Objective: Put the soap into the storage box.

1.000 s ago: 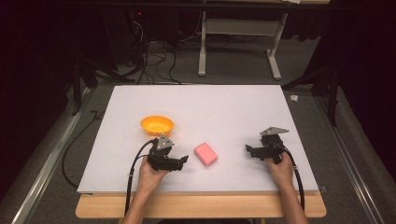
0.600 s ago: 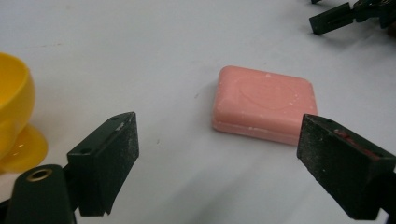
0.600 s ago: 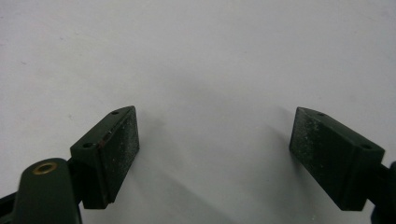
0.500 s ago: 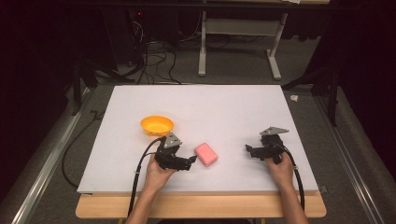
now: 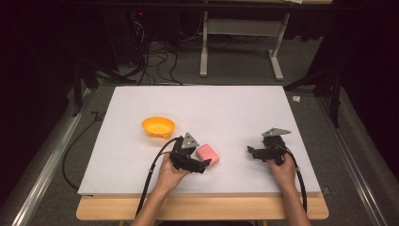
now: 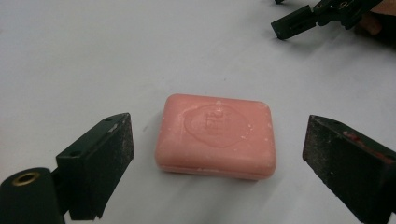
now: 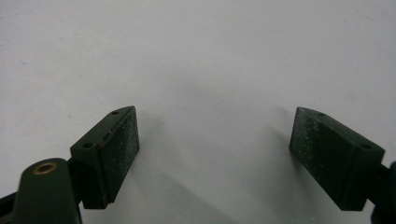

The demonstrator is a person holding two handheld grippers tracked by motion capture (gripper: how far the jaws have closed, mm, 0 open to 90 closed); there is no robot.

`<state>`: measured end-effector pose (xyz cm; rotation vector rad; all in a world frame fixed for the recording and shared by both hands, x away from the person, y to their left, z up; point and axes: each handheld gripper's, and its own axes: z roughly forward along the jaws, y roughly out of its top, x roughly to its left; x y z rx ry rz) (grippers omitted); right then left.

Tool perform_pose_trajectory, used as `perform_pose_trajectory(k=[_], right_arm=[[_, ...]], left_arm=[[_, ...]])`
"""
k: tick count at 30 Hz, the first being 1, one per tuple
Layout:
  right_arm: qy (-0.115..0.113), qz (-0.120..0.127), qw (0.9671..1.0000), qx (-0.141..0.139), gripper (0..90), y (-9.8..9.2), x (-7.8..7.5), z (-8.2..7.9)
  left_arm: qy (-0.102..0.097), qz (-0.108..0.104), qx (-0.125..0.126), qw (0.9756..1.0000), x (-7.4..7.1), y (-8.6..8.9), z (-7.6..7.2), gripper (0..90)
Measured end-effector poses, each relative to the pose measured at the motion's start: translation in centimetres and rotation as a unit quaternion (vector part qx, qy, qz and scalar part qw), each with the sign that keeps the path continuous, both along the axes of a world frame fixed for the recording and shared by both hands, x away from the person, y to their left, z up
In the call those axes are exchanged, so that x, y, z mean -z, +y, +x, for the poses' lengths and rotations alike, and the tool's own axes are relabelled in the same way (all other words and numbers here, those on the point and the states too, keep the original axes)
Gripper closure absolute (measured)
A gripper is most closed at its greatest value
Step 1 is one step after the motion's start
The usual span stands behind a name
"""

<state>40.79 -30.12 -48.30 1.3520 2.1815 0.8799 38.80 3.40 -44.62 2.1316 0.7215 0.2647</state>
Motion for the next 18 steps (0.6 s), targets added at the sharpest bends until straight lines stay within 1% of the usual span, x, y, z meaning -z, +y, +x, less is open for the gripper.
perform_pose_trajectory(k=[4, 10, 14, 18], right_arm=[[0.000, 0.000, 1.0000, 0.000, 16.6, 0.0, 0.0, 0.0], [0.000, 0.000, 1.0000, 0.001, 16.6, 0.0, 0.0, 0.0], [0.000, 0.000, 1.0000, 0.000, 16.6, 0.0, 0.0, 0.0], [-0.001, -0.001, 1.0000, -0.001, 16.6, 0.0, 0.0, 0.0]], left_arm=[[0.010, -0.010, -0.003, 0.9999, 0.4, -0.4, 0.5, 8.7], [0.013, -0.001, -0.007, 0.9999, 1.0, -1.1, 0.8, 7.9], [0.013, 0.016, -0.013, 0.9997, 1.6, -1.4, 1.0, 6.3], [0.019, 0.009, -0.011, 0.9997, 2.2, -1.5, 1.1, 3.3]])
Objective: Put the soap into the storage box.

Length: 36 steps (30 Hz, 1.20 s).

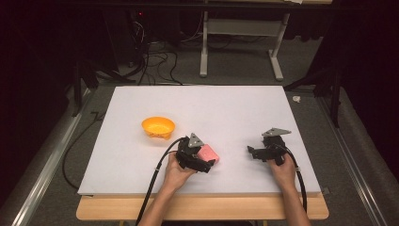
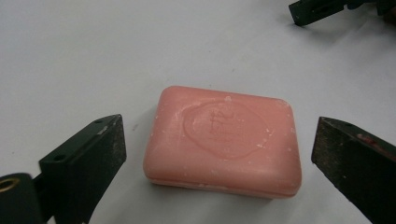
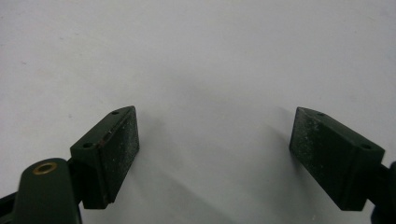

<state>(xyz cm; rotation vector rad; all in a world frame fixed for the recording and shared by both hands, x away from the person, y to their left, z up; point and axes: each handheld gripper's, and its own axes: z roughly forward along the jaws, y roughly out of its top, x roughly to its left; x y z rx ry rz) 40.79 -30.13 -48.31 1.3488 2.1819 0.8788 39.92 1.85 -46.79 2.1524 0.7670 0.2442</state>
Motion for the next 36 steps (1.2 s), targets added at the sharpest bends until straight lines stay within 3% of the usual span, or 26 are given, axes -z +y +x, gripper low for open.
perform_pose_trajectory(k=[15, 22, 36], right_arm=[[0.001, 0.001, 1.0000, 0.001, 16.6, 0.0, 0.0, 0.0], [0.001, 0.001, 1.0000, 0.001, 16.6, 0.0, 0.0, 0.0], [0.001, 0.001, 1.0000, 0.001, 16.6, 0.0, 0.0, 0.0]], left_arm=[[-0.010, 0.030, 0.008, 0.9995, 1.1, -1.1, 0.2, 2.1], [-0.017, 0.050, 0.020, 0.9984, 1.7, -1.5, 0.2, 12.0], [-0.017, 0.044, 0.023, 0.9986, 1.8, -1.4, 0.1, 13.5]])
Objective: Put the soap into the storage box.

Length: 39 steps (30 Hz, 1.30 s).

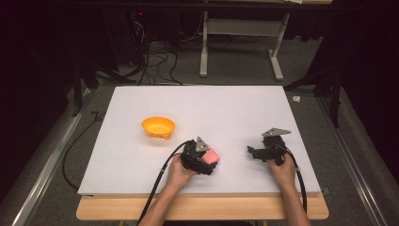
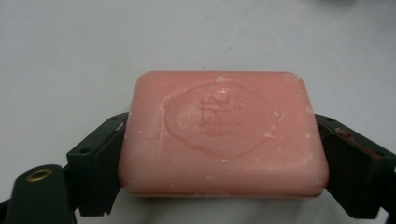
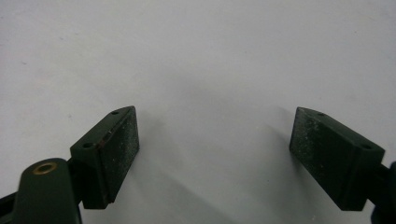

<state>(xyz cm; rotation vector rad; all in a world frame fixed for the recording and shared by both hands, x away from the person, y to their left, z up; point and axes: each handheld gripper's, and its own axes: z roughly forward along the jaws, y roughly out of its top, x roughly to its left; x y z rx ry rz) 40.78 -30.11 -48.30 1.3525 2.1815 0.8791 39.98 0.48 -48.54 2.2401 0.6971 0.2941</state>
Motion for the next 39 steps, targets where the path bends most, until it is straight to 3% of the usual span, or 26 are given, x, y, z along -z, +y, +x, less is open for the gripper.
perform_pose_trajectory(k=[6, 12, 24, 39], right_arm=[[0.000, 0.000, 1.0000, 0.000, 16.6, 0.0, 0.0, 0.0], [-0.001, -0.001, 1.0000, -0.001, 16.6, 0.0, 0.0, 0.0], [-0.001, -0.001, 1.0000, -0.001, 16.6, 0.0, 0.0, 0.0], [0.000, 0.000, 1.0000, 0.000, 16.6, 0.0, 0.0, 0.0]], left_arm=[[-0.005, 0.005, -0.002, 1.0000, -0.2, 0.0, -0.7, 13.7], [-0.014, -0.012, -0.008, 0.9998, -1.2, 0.9, -1.1, 13.7], [-0.010, -0.039, -0.035, 0.9986, -2.7, 3.4, -1.1, 13.7], [-0.024, -0.052, -0.059, 0.9966, -3.8, 5.4, -1.5, 13.7]])
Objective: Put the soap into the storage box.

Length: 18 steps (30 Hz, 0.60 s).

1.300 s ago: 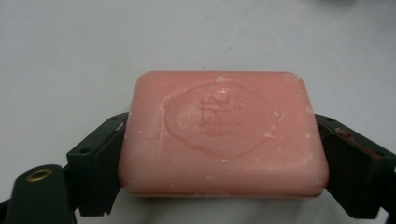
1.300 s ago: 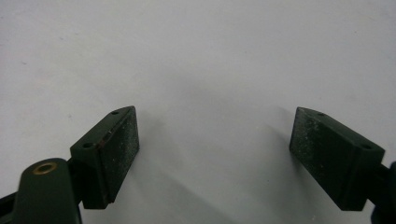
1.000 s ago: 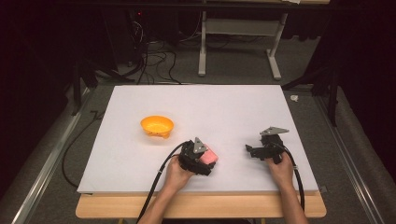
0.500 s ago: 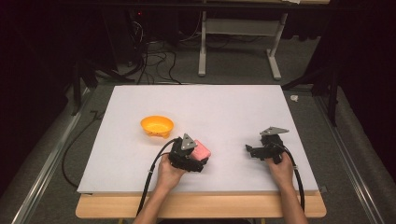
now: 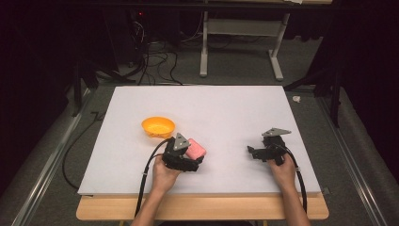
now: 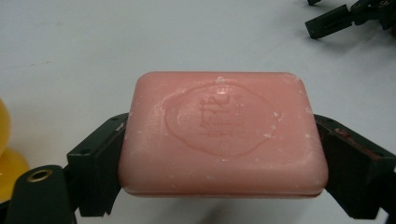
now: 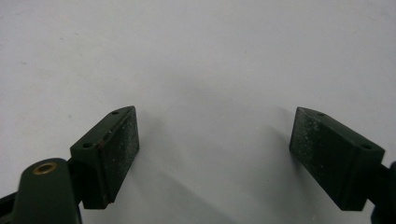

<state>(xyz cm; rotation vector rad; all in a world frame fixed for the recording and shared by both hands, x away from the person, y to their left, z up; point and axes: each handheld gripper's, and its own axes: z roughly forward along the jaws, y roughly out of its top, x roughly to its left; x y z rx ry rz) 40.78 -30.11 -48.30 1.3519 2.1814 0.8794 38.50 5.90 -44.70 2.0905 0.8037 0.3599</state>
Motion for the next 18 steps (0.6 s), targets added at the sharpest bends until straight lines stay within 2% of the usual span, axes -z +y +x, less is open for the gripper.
perform_pose_trajectory(k=[9, 18], right_arm=[[-0.001, -0.001, 1.0000, 0.000, 16.6, 0.0, 0.0, 0.0], [0.000, 0.000, 1.0000, 0.000, 16.6, 0.0, 0.0, 0.0]], left_arm=[[0.004, -0.019, -0.026, 0.9995, -0.6, 1.8, 0.0, 13.7], [0.003, -0.021, -0.051, 0.9985, -1.1, 3.3, 0.1, 13.7]])
